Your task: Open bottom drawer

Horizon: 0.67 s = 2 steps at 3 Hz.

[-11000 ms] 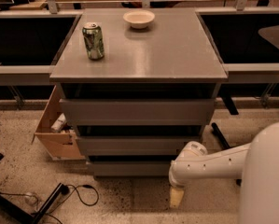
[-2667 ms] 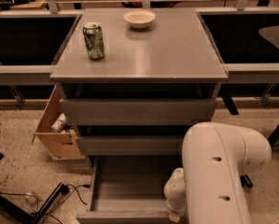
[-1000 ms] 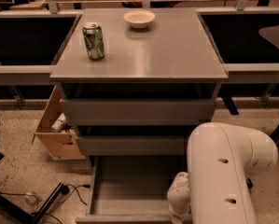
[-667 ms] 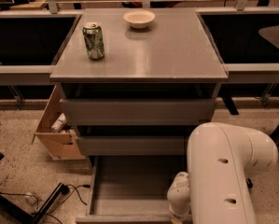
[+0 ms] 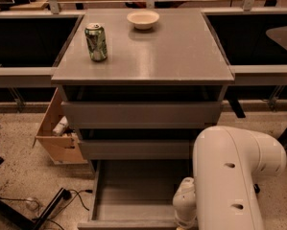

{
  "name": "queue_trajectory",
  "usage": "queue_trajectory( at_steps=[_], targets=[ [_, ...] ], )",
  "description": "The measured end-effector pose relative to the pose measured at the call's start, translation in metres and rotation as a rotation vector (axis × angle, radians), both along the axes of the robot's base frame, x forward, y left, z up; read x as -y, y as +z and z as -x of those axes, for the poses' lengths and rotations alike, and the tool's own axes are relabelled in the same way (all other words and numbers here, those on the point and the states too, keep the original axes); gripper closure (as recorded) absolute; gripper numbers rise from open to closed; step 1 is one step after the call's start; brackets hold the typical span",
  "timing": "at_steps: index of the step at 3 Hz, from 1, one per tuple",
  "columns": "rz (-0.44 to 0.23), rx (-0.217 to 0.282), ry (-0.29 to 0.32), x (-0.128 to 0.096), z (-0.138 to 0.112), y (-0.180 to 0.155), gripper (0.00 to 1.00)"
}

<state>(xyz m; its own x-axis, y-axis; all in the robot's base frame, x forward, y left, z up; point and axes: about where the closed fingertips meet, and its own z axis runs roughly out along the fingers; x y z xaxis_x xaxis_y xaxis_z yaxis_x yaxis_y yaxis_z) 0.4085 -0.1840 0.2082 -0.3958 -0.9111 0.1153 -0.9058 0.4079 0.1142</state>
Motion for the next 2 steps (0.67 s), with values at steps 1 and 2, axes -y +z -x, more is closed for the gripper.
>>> queue_trajectory(
  at_steps=[1,2],
  targets=[
    [0.000,0.000,0.000,0.000,0.000,0.000,0.00],
    [-0.012,-0.032,0.010,0.003,0.021,-0.012,0.00]
  ],
)
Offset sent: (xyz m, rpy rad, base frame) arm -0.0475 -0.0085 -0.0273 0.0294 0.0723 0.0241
